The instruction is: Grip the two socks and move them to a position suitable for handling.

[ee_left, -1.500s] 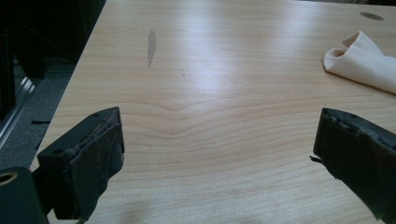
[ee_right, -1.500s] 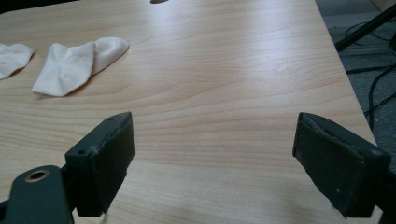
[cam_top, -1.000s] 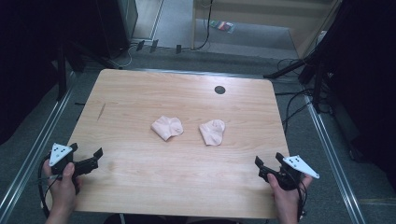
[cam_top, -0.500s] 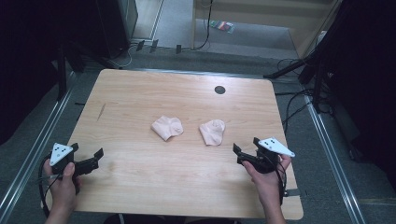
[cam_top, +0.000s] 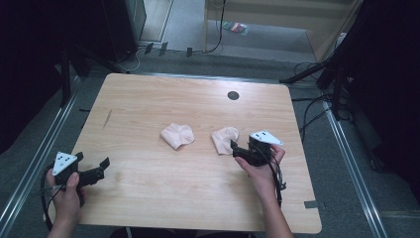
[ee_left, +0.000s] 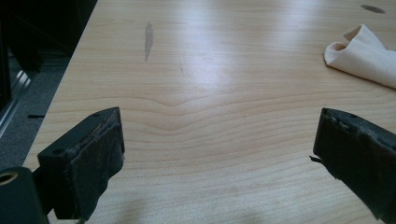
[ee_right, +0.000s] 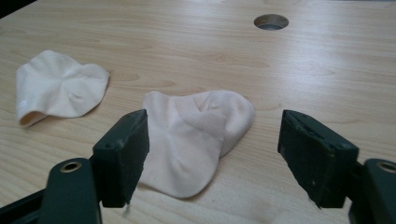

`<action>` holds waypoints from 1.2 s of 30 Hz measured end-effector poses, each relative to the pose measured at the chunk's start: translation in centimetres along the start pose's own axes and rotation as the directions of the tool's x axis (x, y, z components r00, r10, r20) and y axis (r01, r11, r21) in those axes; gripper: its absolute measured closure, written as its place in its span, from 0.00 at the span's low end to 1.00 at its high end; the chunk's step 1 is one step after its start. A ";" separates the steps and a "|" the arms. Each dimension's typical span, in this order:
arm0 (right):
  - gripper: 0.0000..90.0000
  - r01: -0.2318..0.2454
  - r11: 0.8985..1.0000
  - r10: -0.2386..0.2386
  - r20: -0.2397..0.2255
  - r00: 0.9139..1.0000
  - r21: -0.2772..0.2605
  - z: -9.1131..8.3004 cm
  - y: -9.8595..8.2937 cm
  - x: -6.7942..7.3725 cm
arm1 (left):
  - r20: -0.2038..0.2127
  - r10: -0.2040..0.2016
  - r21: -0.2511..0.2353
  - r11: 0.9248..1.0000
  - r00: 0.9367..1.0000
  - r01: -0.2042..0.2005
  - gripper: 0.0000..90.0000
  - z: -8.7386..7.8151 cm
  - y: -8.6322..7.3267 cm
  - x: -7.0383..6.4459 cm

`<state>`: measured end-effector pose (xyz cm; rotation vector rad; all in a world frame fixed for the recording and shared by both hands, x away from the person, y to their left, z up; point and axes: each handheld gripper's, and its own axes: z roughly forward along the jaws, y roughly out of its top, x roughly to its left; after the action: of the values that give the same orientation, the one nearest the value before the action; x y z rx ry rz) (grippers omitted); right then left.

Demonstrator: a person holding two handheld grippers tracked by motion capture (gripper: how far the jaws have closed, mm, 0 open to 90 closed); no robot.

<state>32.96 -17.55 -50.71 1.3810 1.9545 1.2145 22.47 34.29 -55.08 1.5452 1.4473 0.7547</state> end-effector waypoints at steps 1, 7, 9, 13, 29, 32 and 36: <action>0.29 0.000 1.000 0.000 0.000 1.000 0.000 0.0 0.0 0.0 | 0.000 0.000 0.001 1.000 1.000 0.000 0.02 0.0 0.0 0.0; 0.31 0.032 0.999 -0.033 0.018 0.999 0.044 2.5 0.5 0.7 | 0.001 0.001 0.003 1.000 1.000 -0.001 0.02 0.0 0.0 0.0; 0.32 0.032 0.998 -0.033 0.021 0.999 0.046 3.1 0.5 0.8 | 0.002 0.001 0.004 1.000 1.000 -0.001 0.02 0.0 0.0 0.0; 0.32 0.038 0.996 -0.040 0.028 0.999 0.079 4.5 0.5 0.6 | 0.004 0.000 0.005 1.000 1.000 0.000 0.02 0.0 0.0 0.0; 0.32 0.071 0.985 -0.080 0.050 0.996 0.157 7.7 -0.1 0.8 | 0.016 -0.003 0.011 1.000 1.000 0.003 0.02 0.1 0.0 0.1; 0.34 0.058 0.985 -0.067 0.054 0.996 0.165 7.9 -0.2 0.8 | 0.014 0.000 0.012 1.000 1.000 0.000 0.02 0.1 0.0 0.1; 0.46 0.060 0.986 -0.069 0.057 0.996 0.154 7.8 -0.3 0.8 | 0.018 -0.004 0.011 1.000 1.000 0.004 0.02 0.1 0.0 0.1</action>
<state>38.49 -13.77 -54.86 1.3999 2.0677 0.9987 22.56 34.40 -55.08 1.5534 1.4438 0.7300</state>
